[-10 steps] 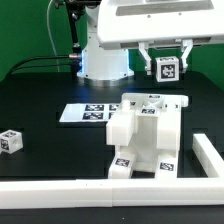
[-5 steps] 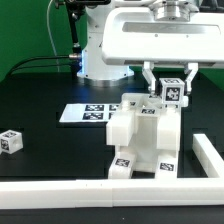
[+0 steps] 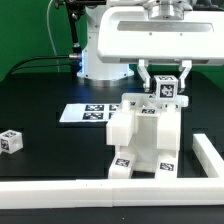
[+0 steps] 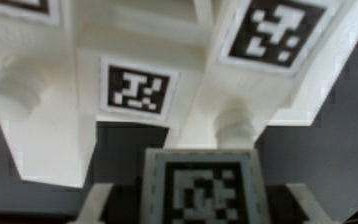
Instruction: Assemble chair
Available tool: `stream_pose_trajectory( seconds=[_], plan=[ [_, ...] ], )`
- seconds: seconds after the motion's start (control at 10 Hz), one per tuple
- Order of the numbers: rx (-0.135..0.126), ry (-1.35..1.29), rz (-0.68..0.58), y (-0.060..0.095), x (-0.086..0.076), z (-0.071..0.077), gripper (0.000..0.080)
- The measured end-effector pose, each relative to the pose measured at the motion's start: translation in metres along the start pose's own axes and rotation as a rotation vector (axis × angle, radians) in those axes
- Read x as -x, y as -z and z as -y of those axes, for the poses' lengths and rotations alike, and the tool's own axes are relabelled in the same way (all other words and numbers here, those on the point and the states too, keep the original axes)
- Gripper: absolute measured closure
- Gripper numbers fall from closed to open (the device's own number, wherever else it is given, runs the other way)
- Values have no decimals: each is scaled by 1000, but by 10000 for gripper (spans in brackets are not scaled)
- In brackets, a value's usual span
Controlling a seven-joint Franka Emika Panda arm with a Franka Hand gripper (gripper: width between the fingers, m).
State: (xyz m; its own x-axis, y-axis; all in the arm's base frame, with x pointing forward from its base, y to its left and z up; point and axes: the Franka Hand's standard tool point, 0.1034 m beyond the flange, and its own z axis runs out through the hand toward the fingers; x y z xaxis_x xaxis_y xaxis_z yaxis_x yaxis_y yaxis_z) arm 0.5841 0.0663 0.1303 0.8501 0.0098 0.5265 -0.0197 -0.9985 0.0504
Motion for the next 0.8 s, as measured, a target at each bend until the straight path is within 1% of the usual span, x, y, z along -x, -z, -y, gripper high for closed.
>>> stream_pose_trajectory(
  seconds=[0.3, 0.4, 0.5, 0.6, 0.8],
  plan=[
    [-5, 6, 5, -1, 4, 5, 518],
    [-9, 10, 7, -2, 5, 10, 518],
    [-9, 15, 10, -4, 8, 11, 518],
    [-6, 17, 4, -5, 7, 10, 518],
    [-5, 23, -11, -6, 6, 13, 518]
  ],
)
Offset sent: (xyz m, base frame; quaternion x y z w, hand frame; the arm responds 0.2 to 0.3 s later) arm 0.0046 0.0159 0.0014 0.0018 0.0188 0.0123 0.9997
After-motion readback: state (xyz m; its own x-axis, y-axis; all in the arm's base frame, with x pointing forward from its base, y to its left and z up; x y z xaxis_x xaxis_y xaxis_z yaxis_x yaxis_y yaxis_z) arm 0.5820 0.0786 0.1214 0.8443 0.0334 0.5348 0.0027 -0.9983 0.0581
